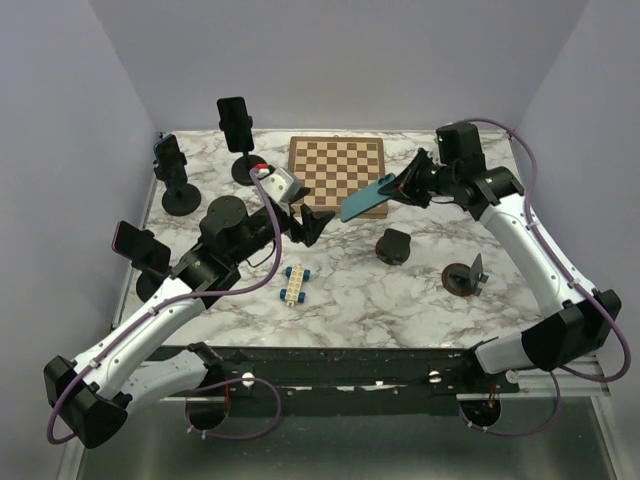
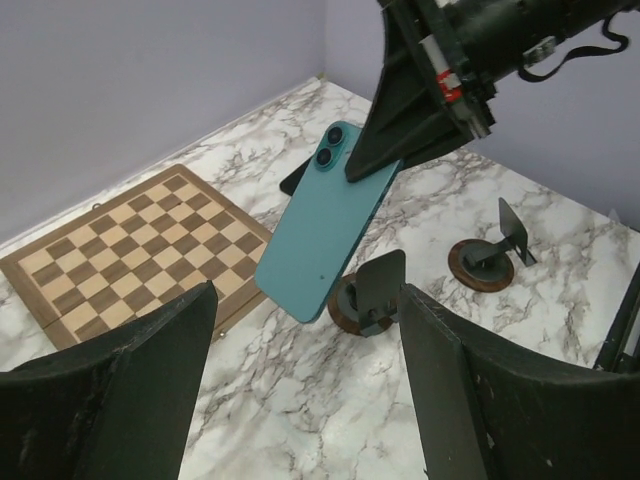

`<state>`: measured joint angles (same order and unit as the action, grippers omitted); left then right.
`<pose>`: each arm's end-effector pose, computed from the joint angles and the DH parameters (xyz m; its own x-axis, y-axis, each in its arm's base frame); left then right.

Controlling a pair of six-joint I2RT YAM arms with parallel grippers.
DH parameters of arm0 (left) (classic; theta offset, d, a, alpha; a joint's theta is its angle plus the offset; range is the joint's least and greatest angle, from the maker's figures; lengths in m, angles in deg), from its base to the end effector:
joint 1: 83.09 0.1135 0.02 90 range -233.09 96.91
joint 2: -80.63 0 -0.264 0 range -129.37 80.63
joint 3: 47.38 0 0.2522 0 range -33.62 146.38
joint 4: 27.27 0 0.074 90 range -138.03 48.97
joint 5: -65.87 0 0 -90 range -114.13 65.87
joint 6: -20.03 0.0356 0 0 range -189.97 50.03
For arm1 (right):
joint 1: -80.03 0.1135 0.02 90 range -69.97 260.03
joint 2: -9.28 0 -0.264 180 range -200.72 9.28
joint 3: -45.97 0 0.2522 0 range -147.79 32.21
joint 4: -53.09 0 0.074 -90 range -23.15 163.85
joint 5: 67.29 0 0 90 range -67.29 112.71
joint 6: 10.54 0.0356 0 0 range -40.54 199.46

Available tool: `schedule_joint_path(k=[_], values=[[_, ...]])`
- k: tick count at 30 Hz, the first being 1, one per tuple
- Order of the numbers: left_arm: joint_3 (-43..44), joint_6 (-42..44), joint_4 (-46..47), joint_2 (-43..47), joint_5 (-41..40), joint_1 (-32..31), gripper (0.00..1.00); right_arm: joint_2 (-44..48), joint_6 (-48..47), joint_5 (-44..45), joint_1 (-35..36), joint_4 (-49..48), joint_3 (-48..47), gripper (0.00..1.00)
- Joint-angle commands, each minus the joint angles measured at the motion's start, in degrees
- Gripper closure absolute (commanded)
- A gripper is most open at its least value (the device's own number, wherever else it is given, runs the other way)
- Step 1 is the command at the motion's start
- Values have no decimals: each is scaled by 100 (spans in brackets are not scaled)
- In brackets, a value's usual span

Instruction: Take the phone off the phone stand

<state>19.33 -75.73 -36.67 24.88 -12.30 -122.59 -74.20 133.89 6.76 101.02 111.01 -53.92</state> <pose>0.1712 -0.1505 0.3826 -0.0575 -0.0799 -0.9951 0.7789 0.6200 -0.0948 0.2887 0.1213 0.3753 -0.7964 0.5321 -0.2875 0.1912 0.6724 0.7151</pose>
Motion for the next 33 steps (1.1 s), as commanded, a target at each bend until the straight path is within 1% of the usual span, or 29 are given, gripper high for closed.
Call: schedule_joint_path(k=[1, 3, 6, 9, 11, 15, 18, 21, 24, 26, 30, 31, 33], values=[[110, 118, -20, 225, -309, -8, 19, 748, -1198, -174, 10, -1046, 302, 99], [102, 100, -18, 259, -346, -8, 19, 819, -1662, 275, 19, -683, 186, 99], [94, 84, -27, 311, -417, -10, 18, 937, -2329, 873, 18, -522, 163, 99], [84, 73, -30, 350, -532, -10, 18, 1092, -2883, 2112, 13, -685, 322, 99], [84, 90, -48, 369, -588, -13, 18, 979, -3212, 3021, 14, -612, 302, 99], [84, 101, -86, 423, -779, -11, 18, 123, -3494, 4888, 18, 51, -23, 99], [164, 72, -249, 430, -906, -11, 18, -512, -3609, 5838, 23, 312, -143, 99], [216, 63, -339, 454, -983, -11, 17, -1032, -3710, 6731, 73, 215, -132, 99], [168, 83, -297, 506, -1130, -13, 15, -1444, -3973, 7384, 192, -42, -43, 99], [159, 92, -287, 538, -1138, -11, 14, -1692, -4347, 7616, 229, -337, 91, 99], [171, 114, -295, 558, -1135, -5, 14, -2232, -4349, 7791, 236, -201, -26, 99], [172, 118, -295, 559, -1274, -6, 14, -2337, -4288, 7793, 233, -115, -90, 99], [178, 119, -296, 565, -1294, -5, 13, -2550, -4283, 7800, 236, -44, -197, 99]])
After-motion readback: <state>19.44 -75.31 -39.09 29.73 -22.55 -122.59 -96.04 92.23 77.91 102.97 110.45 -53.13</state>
